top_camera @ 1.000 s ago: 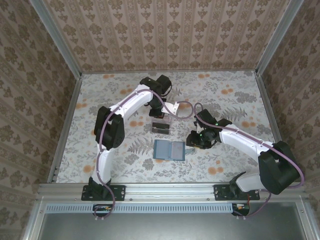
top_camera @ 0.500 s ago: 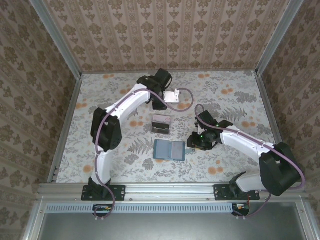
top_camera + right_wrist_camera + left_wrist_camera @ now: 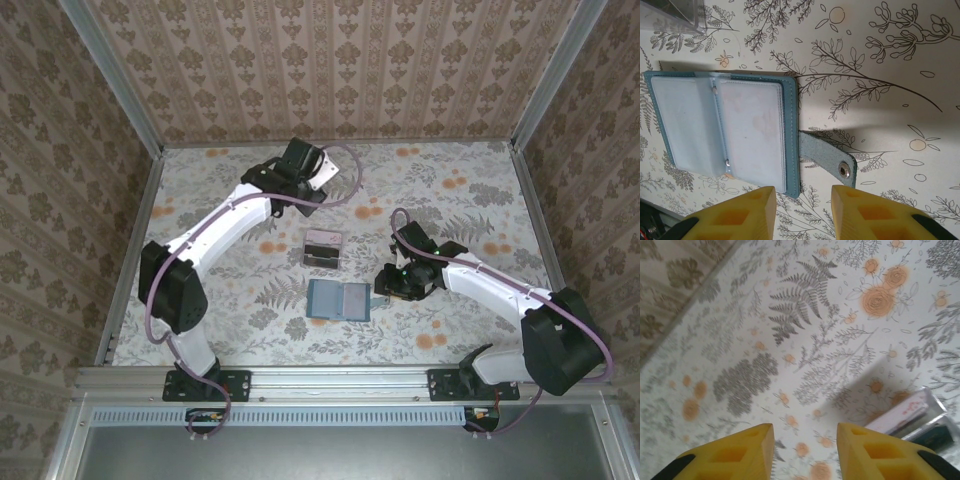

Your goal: Take the credit cards out of the card holder

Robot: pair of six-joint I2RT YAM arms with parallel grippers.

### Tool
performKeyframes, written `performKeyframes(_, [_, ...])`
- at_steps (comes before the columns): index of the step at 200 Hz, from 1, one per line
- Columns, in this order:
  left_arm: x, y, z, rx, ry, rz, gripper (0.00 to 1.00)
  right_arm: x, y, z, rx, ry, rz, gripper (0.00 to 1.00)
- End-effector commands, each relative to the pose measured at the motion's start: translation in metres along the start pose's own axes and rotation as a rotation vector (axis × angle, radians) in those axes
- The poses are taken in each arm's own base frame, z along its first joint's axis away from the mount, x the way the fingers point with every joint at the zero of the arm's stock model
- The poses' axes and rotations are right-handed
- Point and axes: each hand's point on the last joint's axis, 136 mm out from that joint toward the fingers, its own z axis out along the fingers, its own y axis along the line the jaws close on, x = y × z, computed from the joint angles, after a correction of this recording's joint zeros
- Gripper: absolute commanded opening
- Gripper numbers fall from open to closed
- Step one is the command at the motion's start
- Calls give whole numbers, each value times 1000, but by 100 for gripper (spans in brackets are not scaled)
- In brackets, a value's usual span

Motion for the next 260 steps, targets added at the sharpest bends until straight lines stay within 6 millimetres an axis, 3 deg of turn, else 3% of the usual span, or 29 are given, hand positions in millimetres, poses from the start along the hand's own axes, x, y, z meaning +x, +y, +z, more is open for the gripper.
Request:
performKeyframes(1, [-6,-10,-10,67,-47,-208,38,-3,3,-1,-19,-8,5,35])
performKeyframes(60, [27,-82,1,203,128,-454,34,-4,6,7,-41,-1,3,35])
performKeyframes(121, [47,-175,2,366,178,-575,35,-3,0,16,-36,11,7,36])
performKeyframes(159, [62,-222,11,467,250,-629,35,1,-10,25,-23,38,34,35])
performKeyframes(196, [85,-247,26,512,332,-721,33,3,-24,27,-18,32,78,34])
performKeyframes(260, [106,-268,38,529,408,-766,34,-2,-13,20,-81,12,75,33])
